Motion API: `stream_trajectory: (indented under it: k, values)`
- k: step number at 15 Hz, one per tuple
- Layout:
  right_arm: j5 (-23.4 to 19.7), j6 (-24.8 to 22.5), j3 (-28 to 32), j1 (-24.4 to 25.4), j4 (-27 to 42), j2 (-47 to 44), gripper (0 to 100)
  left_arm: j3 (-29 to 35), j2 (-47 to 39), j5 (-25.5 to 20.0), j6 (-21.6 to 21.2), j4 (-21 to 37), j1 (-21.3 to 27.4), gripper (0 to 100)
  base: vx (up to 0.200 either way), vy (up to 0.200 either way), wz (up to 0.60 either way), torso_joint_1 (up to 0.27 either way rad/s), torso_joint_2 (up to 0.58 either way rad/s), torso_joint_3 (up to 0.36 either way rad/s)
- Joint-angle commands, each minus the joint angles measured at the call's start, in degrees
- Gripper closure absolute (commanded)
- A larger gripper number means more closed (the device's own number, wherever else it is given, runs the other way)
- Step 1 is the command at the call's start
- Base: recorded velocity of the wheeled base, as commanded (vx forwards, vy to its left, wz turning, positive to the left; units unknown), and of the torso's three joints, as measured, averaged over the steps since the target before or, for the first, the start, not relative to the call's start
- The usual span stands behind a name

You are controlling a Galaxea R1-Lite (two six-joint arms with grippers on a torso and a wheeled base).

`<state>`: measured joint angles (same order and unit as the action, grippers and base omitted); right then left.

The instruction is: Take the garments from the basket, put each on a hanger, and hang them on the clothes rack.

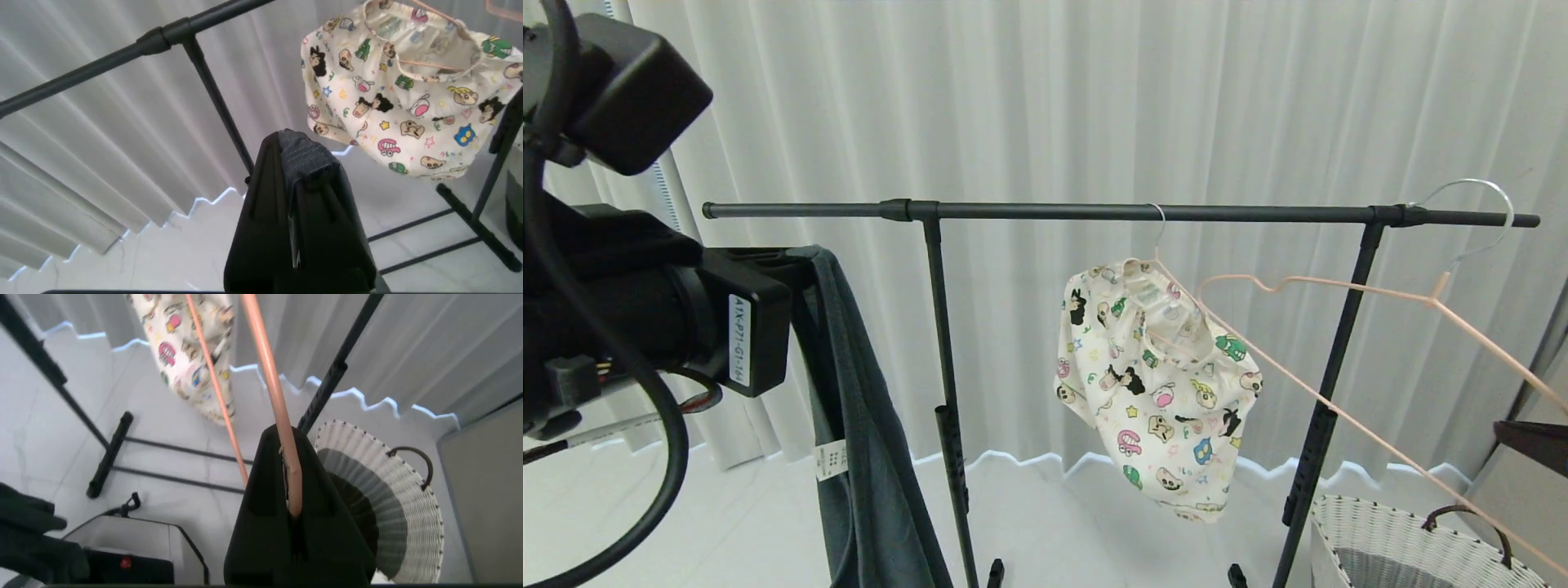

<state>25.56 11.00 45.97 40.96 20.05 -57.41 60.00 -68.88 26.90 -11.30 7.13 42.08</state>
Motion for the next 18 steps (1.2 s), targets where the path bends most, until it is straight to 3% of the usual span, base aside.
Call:
stream_trajectory:
  k: [1,5,7,9,11,18]
  values:
    - [0.0,0.1,-0.1,4.5,0.0,-0.4,100,-1.2,-0.3,0.0,0.0,-0.3,0.0,100,-0.200,0.000,0.00,-0.002,0.00,0.002]
    - [-0.1,0.7,-0.8,14.1,0.0,-1.3,100,-4.5,0.1,0.0,0.1,-0.3,0.0,100,-0.200,0.000,0.00,0.005,0.00,0.000]
    - [-0.1,3.9,-0.7,20.9,-0.4,-3.8,100,-6.9,0.0,0.0,1.0,-0.4,0.0,100,-0.100,0.000,0.00,-0.004,0.00,0.001]
    - [-0.1,8.1,-0.5,26.5,-2.0,-6.2,100,-8.0,-0.7,-0.1,3.5,-0.3,-0.2,100,0.000,0.000,0.00,0.000,0.00,0.000]
    - [0.0,12.8,-0.5,33.7,-6.1,-10.4,100,-8.1,-4.1,0.2,10.3,-0.1,-1.1,100,0.000,0.000,0.00,0.000,0.00,0.000]
    - [-0.4,14.3,0.0,37.1,-11.0,-14.5,100,-7.8,-11.2,0.4,18.9,-0.1,-10.4,100,0.000,0.000,0.00,0.000,0.00,0.000]
